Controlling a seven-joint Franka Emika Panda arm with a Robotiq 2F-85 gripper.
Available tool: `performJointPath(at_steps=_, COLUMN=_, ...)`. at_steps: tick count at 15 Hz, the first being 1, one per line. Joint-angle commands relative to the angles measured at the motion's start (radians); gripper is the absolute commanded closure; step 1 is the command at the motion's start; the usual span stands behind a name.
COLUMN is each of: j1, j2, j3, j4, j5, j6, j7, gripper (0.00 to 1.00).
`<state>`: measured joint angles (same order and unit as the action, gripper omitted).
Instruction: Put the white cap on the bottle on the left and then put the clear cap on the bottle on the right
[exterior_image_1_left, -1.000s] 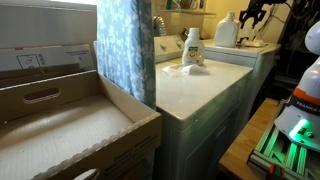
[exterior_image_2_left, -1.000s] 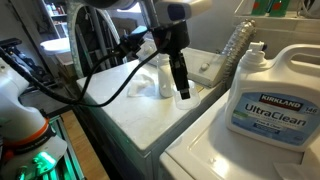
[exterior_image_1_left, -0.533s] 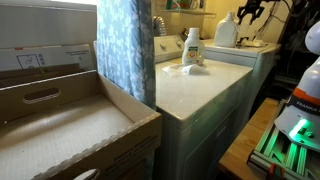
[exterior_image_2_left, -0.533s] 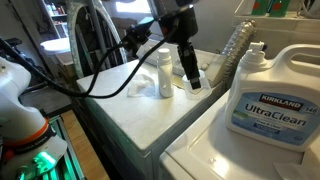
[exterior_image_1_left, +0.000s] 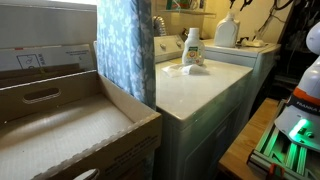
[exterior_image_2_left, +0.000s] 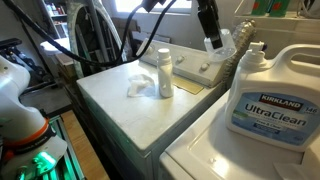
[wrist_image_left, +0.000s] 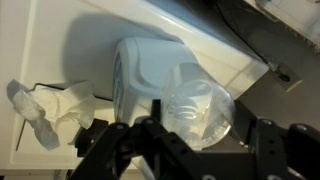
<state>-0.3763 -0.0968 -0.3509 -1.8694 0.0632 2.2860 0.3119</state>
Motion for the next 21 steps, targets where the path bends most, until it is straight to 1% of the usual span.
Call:
performJointPath(at_steps=1, j1=0.007, j2=0.08, j3=0.006, j4=0.121, j5=0.031, j6=-0.074, j7=0.149, gripper=0.56)
performJointPath(at_steps=3, j1=0.011, j2=0.1, j3=0.009, j4=0.161, j5=0.036, j6=-0.125, j7=0.217, gripper=0.56)
performJointPath(at_steps=5, j1=0.013, j2=0.121, j3=0.006, j4=0.192, j5=0.049, j6=-0.143, j7=0.268, gripper=0.56)
performJointPath(at_steps=7, j1=0.013, j2=0.13, j3=0.004, j4=0.198, j5=0.035, j6=-0.086, j7=0.311, gripper=0.56)
performJointPath(at_steps=13, j1=0.011, j2=0.136, j3=-0.007, j4=0.209, j5=0.033, j6=-0.009, j7=0.418, gripper=0.56)
performJointPath(at_steps=17, j1=-0.003, j2=0.161, j3=-0.024, j4=0.234, j5=0.063, j6=-0.026, j7=0.522, gripper=0.56)
performJointPath(at_steps=21, j1=-0.017, j2=0.186, j3=-0.04, j4=0.254, j5=0.114, j6=-0.023, j7=0.593, gripper=0.56)
